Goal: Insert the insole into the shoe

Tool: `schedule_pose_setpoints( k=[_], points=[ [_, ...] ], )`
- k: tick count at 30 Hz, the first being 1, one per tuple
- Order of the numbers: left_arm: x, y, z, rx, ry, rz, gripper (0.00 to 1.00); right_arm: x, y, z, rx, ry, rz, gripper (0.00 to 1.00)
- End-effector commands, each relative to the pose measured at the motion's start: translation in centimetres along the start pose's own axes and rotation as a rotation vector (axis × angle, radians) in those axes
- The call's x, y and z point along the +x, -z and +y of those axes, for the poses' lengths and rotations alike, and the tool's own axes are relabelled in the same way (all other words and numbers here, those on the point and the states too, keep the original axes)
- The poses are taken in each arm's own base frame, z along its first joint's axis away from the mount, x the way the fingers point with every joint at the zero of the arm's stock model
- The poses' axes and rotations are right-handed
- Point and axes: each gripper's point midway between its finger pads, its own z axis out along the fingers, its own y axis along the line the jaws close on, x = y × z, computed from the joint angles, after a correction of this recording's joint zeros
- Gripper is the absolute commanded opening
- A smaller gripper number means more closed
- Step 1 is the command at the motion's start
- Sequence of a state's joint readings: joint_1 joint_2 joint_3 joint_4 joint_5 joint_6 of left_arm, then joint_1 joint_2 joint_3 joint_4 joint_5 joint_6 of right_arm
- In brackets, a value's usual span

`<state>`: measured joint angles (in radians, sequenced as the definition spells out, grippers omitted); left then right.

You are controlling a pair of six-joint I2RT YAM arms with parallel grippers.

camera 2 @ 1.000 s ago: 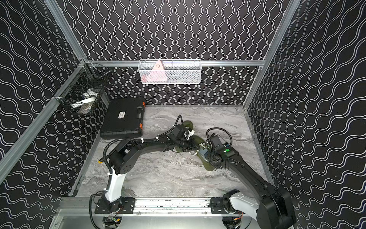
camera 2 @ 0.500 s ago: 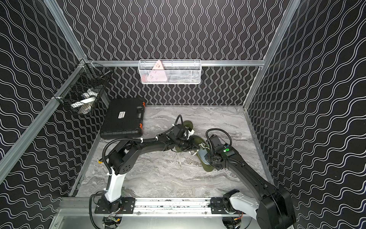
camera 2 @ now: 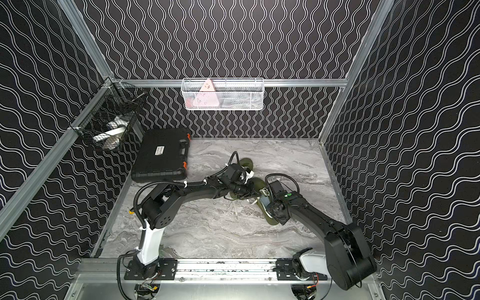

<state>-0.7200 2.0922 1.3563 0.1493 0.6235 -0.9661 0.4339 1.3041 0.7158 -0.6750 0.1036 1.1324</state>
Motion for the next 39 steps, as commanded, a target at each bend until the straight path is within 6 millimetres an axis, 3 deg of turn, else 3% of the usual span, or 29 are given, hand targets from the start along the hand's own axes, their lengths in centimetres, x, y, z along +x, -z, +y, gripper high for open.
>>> schedule_pose_setpoints(
  k=[1,8,15,25,31,39],
  points=[
    [0.2,0.3,-1.4,0.044,-0.033,0.012,0.0,-1.4,0.8,1.0,-0.032,0.016,-0.068,0.15],
    [0.0,0.1,-1.4,0.044,-0.036,0.017,0.0,-1.3,5.3,0.9,-0.104,0.034,-0.065,0.36],
    [-0.2,0.1,-1.5,0.039,-0.04,0.02,0.0,-0.5,5.5,1.8,-0.108,0.131,-0.004,0.39],
    [-0.6,0.3,-1.0,0.032,-0.04,0.031,0.0,-0.6,7.2,0.3,-0.061,0.267,-0.023,0.41],
    [-0.9,0.6,-0.9,0.036,-0.043,0.042,0.0,-0.4,7.5,1.8,-0.09,0.497,-0.012,0.39],
    [-1.7,1.1,-0.4,0.028,-0.052,0.057,0.0,1.9,6.7,5.7,-0.124,0.828,-0.036,0.38]
  ],
)
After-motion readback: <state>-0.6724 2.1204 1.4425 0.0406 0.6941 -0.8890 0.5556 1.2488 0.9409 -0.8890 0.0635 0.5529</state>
